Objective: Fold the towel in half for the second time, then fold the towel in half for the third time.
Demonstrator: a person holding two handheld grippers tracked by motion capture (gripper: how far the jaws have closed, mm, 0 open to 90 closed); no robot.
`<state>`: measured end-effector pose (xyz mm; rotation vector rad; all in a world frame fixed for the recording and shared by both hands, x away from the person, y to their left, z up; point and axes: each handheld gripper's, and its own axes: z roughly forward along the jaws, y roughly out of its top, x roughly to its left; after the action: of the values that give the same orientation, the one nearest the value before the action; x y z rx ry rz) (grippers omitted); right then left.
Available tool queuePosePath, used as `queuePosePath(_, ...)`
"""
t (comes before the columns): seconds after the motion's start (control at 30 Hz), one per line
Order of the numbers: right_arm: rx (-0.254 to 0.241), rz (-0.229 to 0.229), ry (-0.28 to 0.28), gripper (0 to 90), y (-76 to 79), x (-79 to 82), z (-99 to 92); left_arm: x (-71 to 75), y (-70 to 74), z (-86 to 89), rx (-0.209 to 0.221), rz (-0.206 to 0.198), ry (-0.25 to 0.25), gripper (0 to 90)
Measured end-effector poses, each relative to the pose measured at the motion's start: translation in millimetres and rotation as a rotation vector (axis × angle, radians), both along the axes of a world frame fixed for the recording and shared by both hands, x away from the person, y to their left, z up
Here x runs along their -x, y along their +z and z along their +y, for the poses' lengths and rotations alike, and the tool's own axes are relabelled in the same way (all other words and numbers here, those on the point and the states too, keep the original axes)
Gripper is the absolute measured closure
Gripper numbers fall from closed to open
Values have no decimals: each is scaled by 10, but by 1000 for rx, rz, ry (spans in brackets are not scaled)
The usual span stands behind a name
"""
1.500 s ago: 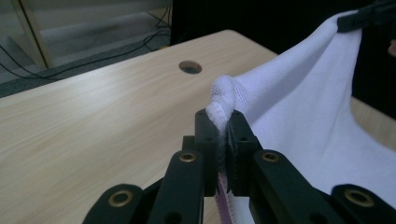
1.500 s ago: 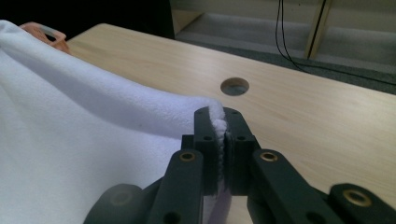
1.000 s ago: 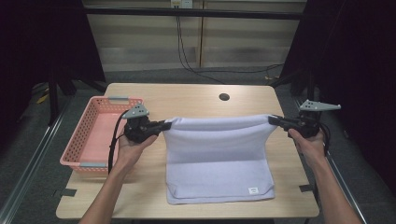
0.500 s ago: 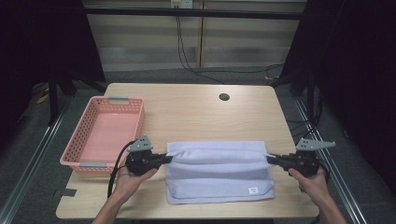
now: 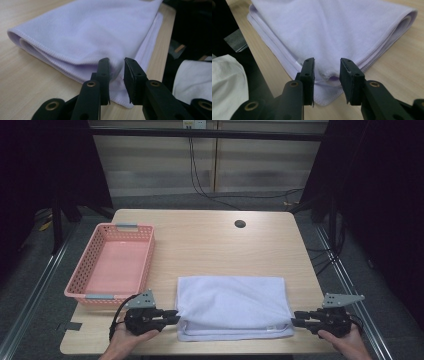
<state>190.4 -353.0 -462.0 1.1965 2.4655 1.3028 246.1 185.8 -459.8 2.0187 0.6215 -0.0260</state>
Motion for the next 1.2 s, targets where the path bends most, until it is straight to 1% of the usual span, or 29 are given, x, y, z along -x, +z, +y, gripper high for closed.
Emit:
queuePosePath(0.03,-2,-15,-22,629,29,-8,10,-33,23,19,14,-7,7,717)
queuePosePath(0.07,-13,-43,-55,592,67,-55,50,-69,42,22,20,-16,24,691)
queuePosePath(0.1,-13,-43,-55,592,67,-55,50,-110,54,0,-4,-27,41,691)
queuePosePath(0.13,0,-54,-81,580,74,-89,80,-163,45,-44,-20,-25,48,695)
queuePosePath(0.2,30,-63,-104,566,44,-188,156,-304,-26,-159,-55,6,59,683)
queuePosePath(0.23,44,-56,-118,558,9,-244,204,-381,-91,-252,-91,34,52,679)
queuePosePath(0.27,83,-46,-134,540,-43,-312,262,-412,-130,-305,-117,36,41,669)
queuePosePath(0.3,100,-41,-131,539,-78,-348,293,-439,-183,-362,-145,39,25,667)
queuePosePath(0.33,143,-12,-132,510,-176,-417,351,-461,-279,-434,-180,70,8,645)
queuePosePath(0.37,143,-12,-132,510,-176,-417,351,-461,-279,-434,-180,70,8,629)
queuePosePath(0.4,162,6,-129,496,-229,-445,365,-454,-317,-454,-207,70,2,629)
queuePosePath(0.43,176,19,-121,490,-269,-452,377,-439,-333,-458,-209,55,-1,611)
queuePosePath(0.5,186,9,-112,506,-290,-442,380,-435,-333,-453,-203,65,7,592)
queuePosePath(0.53,209,2,-122,578,-300,-439,390,-423,-346,-478,-207,51,17,581)
queuePosePath(0.57,209,2,-122,578,-300,-439,390,-423,-346,-478,-207,51,17,578)
queuePosePath(0.6,222,3,-145,603,-295,-431,398,-416,-342,-500,-220,42,18,578)
queuePosePath(0.63,224,6,-147,607,-294,-433,394,-416,-338,-521,-230,37,19,579)
queuePosePath(0.67,218,9,-140,621,-294,-448,374,-424,-337,-538,-224,47,26,579)
queuePosePath(0.7,216,11,-150,625,-294,-467,342,-435,-343,-559,-217,49,23,579)
queuePosePath(0.77,206,17,-161,625,-295,-498,270,-470,-352,-607,-211,40,4,579)
queuePosePath(0.83,220,16,-181,623,-291,-516,209,-521,-368,-653,-184,60,5,579)
queuePosePath(0.87,213,13,-188,620,-295,-527,188,-544,-366,-672,-178,75,8,577)
queuePosePath(0.9,219,13,-195,604,-290,-526,177,-558,-367,-688,-172,83,10,567)
queuePosePath(0.97,228,-10,-194,538,-277,-512,180,-555,-359,-690,-163,100,5,505)
queuePosePath(1.0,215,-38,-203,508,-229,-485,197,-543,-348,-682,-171,86,8,485)
queuePosePath(1.03,215,-38,-203,508,-229,-485,197,-527,-334,-675,-169,75,24,485)
queuePosePath(1.1,172,-66,-187,492,-154,-422,236,-509,-290,-654,-165,59,45,433)
queuePosePath(1.13,163,-79,-176,484,-120,-382,265,-509,-263,-638,-167,48,51,419)
queuePosePath(1.2,141,-89,-147,472,-70,-301,331,-534,-227,-614,-154,46,72,397)
